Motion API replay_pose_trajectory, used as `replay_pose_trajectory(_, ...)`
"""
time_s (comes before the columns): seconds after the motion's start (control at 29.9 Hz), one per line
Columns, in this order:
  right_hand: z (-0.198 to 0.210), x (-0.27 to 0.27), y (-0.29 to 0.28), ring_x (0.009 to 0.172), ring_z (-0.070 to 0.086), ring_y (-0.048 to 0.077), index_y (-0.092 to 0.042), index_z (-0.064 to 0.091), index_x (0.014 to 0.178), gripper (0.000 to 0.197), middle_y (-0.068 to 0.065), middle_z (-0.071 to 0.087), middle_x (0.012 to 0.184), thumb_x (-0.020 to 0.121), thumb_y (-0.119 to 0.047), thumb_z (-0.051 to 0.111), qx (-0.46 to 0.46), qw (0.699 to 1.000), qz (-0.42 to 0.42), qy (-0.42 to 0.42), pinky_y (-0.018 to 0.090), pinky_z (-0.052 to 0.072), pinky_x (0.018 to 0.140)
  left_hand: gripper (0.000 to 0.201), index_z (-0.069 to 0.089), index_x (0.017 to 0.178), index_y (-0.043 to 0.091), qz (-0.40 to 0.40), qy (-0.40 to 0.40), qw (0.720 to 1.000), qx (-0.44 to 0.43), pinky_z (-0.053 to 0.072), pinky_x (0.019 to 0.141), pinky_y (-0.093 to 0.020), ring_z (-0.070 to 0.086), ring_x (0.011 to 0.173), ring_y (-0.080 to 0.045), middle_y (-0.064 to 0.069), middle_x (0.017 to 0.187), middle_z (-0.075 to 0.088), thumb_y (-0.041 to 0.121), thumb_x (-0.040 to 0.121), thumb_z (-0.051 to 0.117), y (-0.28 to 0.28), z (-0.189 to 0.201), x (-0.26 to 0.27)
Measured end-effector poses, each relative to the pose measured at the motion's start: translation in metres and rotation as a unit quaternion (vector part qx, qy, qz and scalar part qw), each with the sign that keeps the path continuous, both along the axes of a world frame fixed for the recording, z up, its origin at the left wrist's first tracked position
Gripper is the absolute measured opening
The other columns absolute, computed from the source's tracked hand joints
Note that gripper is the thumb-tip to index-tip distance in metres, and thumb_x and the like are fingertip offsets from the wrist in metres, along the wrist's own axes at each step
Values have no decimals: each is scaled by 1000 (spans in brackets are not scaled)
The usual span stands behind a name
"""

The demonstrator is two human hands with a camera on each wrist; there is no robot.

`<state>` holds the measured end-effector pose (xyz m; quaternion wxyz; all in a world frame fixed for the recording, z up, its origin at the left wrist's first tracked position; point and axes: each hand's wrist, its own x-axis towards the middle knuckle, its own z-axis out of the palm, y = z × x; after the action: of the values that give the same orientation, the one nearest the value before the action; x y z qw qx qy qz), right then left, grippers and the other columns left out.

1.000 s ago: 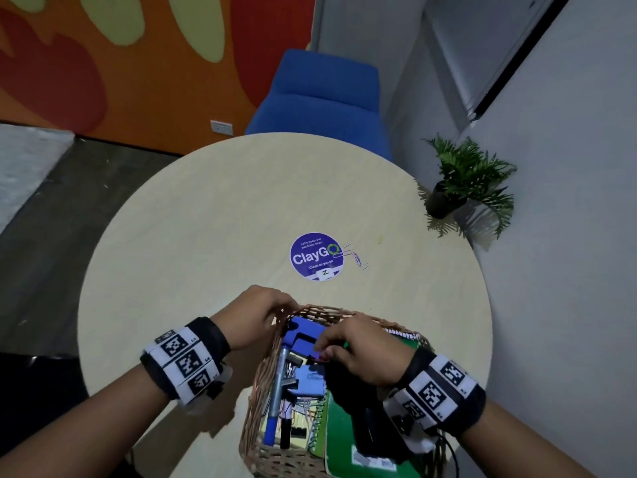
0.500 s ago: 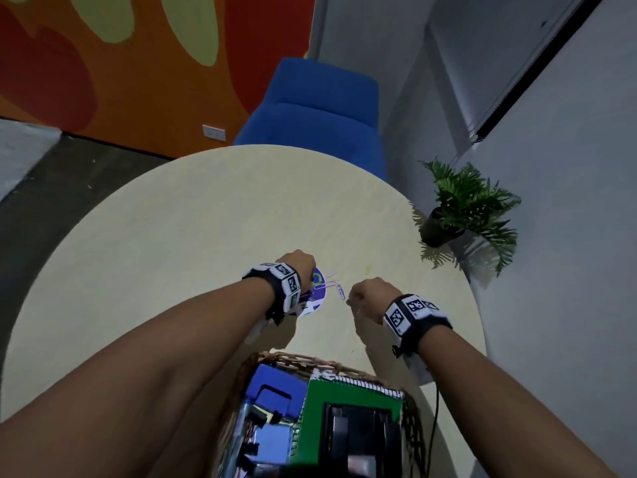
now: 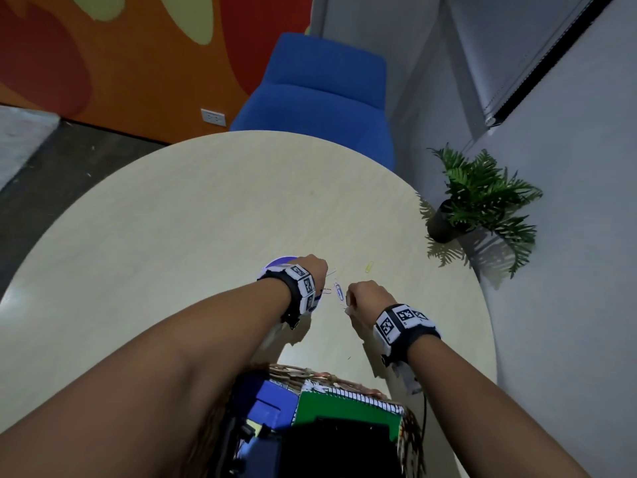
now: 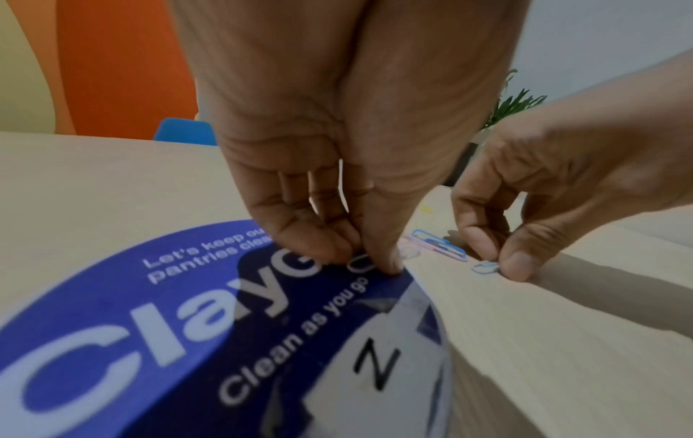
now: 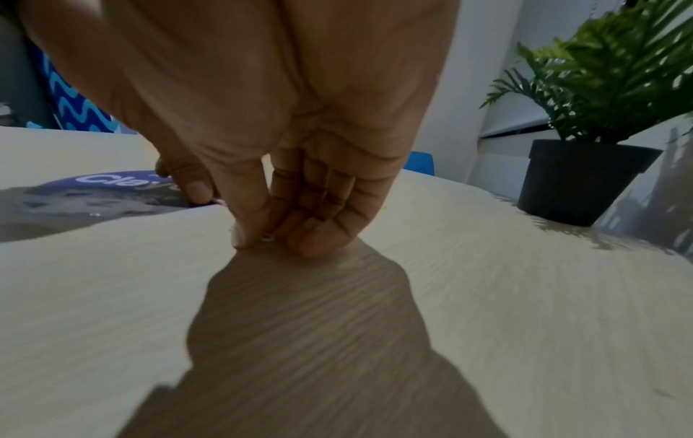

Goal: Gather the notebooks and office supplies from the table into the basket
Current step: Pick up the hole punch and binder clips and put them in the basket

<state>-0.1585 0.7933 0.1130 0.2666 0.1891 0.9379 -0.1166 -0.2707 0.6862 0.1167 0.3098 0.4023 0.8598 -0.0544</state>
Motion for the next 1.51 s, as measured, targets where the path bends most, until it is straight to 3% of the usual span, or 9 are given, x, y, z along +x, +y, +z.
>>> replay_pose_trajectory(0.17,15,9,-5,70,56,33,-6,55,70,19,13,60,77,85,-15,47,-8,998,-46,49,32,48,63,22,51,63,12,10,7,1000,13,38,52,-28,44,47,-22,-8,57,48,11,79,66,-22,31,-7)
replay_pose_trajectory(0.3,58,18,-6,74,64,25,-22,64,79,5,7,70,76,79,-17,63,-77,991,-41,101,34,54,71,25,68,102,17,50,-45,989,130,46,74,-30,62,92,-27,-6,98,68,18,77,72,-59,82,2)
replay_pose_trajectory(0.4,94,35,-24,68,58,16,-22,69,102,21,-2,64,72,85,-12,65,-106,986,-2,131,25,41,69,20,72,99,19,53,-79,976,194,45,75,-27,60,82,-18,-2,96,73,21,78,71,-106,106,28)
replay_pose_trajectory(0.67,140,107,-124,57,62,11,-16,70,80,9,0,68,62,85,-14,63,-207,954,-39,214,20,47,61,7,73,78,18,143,-145,950,235,44,66,-25,61,67,-9,6,70,70,18,81,68,-220,91,99)
replay_pose_trajectory(0.77,136,124,-148,58,63,12,-16,70,78,11,2,70,62,86,-14,62,-211,954,-53,206,24,49,63,13,75,83,19,148,-161,946,241,37,59,-11,58,58,1,9,66,70,17,86,63,-238,80,118)
replay_pose_trajectory(0.87,132,134,-163,62,65,14,-19,69,78,12,1,70,63,86,-15,60,-211,953,-64,208,32,53,68,22,74,96,18,191,-181,926,270,41,59,0,67,61,5,6,71,73,10,92,55,-252,77,128)
replay_pose_trajectory(1.04,134,140,-179,62,64,6,-15,74,88,12,-15,62,59,88,-16,62,-231,949,-64,204,28,53,73,18,71,98,12,296,-187,877,330,48,51,-8,72,62,-5,-4,85,74,8,93,54,-274,83,127)
replay_pose_trajectory(1.24,114,127,-147,105,63,15,-21,68,115,27,-1,70,116,89,-23,62,-180,963,-80,181,31,47,96,14,71,99,20,231,-82,919,309,56,77,-30,72,66,-6,6,90,75,24,90,61,-251,99,103)
replay_pose_trajectory(1.51,85,63,-38,103,63,24,-14,63,120,33,7,66,116,87,-20,64,-79,985,-119,92,33,48,93,23,67,108,22,107,31,977,182,50,83,-35,64,101,-27,-5,110,70,29,87,59,-128,72,17)
